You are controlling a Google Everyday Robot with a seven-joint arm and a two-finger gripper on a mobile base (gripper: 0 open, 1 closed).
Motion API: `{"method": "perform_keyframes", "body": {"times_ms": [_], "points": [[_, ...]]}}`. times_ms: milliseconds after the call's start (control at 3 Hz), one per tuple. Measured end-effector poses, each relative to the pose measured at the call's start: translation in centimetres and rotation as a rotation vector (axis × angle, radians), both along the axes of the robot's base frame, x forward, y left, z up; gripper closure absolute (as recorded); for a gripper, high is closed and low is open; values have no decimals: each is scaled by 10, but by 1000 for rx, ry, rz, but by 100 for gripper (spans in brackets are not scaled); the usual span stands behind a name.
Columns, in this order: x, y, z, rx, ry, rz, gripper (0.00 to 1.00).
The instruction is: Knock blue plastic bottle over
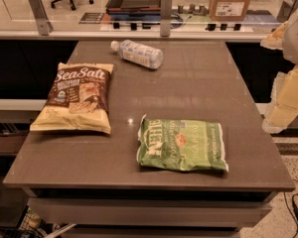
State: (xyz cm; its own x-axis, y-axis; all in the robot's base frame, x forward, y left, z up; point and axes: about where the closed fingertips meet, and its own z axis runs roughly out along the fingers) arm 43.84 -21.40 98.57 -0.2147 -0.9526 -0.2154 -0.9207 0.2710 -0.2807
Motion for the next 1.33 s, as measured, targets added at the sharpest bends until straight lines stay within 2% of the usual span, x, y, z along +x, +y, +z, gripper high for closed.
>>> {"method": "perform_keyframes", "body": {"times_ms": [333,1000,1333], "points": [[5,8,5,5,-9,0,0],[43,62,36,53,-33,41,0],[70,84,45,99,-41,7,0]]}}
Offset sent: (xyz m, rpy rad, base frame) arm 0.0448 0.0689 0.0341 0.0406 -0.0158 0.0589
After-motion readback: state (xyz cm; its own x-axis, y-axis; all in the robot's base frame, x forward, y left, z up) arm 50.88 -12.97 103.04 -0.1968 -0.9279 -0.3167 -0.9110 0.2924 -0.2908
